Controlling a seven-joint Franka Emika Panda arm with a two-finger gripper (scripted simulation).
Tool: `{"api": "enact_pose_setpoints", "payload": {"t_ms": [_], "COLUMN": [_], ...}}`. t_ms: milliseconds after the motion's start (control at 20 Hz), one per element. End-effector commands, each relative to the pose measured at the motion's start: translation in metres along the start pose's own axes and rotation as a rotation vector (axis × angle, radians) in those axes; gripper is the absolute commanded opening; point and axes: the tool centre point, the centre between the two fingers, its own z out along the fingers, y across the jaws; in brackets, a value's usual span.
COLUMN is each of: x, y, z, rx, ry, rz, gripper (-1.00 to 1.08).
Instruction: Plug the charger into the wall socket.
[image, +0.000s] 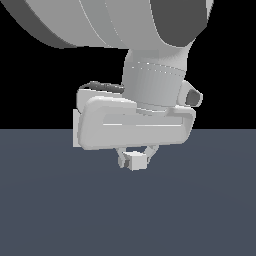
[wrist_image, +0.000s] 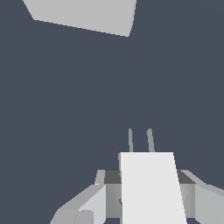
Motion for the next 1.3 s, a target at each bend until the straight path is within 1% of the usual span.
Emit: {"api": "enact_pose_setpoints", "payload": {"t_ms": [0,550,1250], "x": [0.009,0.045,0.077], "y": [-0.01,-0.042,-0.066], "z": [-0.004,-0.018,-0.028], "rx": [-0.012,-0.055,-0.094], "ry": [0.002,0.005,0.002], "rz": [0.029,0.137,0.227], "gripper": [-1.0,-1.0,-1.0]}}
